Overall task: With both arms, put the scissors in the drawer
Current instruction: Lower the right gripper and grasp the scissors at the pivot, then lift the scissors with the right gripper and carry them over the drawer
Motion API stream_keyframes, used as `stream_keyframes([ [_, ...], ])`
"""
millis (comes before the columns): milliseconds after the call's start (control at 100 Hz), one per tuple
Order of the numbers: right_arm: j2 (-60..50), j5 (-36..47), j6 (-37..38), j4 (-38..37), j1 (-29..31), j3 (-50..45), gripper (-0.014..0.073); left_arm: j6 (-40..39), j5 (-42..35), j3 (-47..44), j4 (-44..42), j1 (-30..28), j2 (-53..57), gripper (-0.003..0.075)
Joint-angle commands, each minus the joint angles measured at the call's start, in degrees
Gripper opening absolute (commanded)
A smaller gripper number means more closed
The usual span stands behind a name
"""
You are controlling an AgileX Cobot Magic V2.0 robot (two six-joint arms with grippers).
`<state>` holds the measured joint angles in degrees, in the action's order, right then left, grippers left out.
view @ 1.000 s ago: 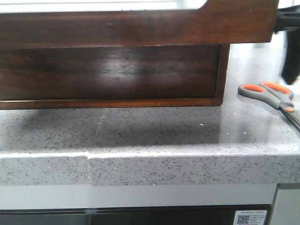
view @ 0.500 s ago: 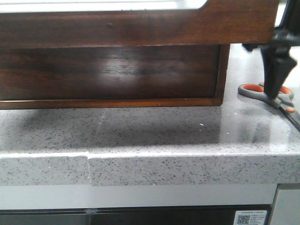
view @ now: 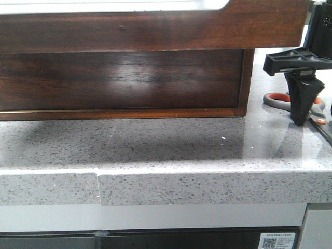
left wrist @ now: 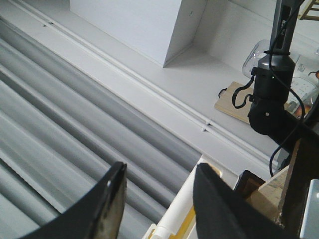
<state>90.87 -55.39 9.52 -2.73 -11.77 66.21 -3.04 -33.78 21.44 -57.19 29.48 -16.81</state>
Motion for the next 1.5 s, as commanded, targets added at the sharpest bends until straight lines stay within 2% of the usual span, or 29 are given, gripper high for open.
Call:
stream_keyframes([
  [0,-1.7,0.0,-0.3,-0.3,0.0,1.8,0.0274,-0.9,-1.1,1.9,3.1,0.4,-0.5,0.0301],
  [150,-1.7,-0.7,-0.3,-0.3,0.0,1.8,0.0015,-0.9,-1.1,1.9,3.1,0.4,-0.5,0.0301],
  [230,-1.7,-0.7,-0.3,-0.3,0.0,1.8,-0.0067,-0.9,-1.1,1.9,3.1,0.4,-0.5,0.0301],
  [400,-2.0,-2.9,-0.3,-2.1,0.0,1.8,-0.0069,-0.9,-1.1,1.9,3.1,0.4,-0.5,0.0301],
  [540,-3.5,-6.3,-0.3,-6.3,0.0,1.8,-0.0069,-0.9,-1.1,1.9,3.1,0.4,-0.5,0.0301],
  [890,-17.6,-4.7,-0.3,-11.3,1.3,4.5,-0.0069,-0.9,-1.1,1.9,3.1,0.4,-0.5,0.0300],
  [1130,-27.1,-0.2,-0.3,-11.4,1.3,9.2,-0.0069,-0.9,-1.1,1.9,3.1,0.4,-0.5,0.0300],
  [1330,-33.0,8.0,-0.3,-10.4,1.0,11.6,-0.0069,-0.9,-1.1,1.9,3.1,0.4,-0.5,0.0293],
  [1490,-35.6,14.3,-1.3,-2.9,1.0,11.6,-0.0069,-0.9,-1.1,1.9,3.1,0.4,-0.5,0.0293],
])
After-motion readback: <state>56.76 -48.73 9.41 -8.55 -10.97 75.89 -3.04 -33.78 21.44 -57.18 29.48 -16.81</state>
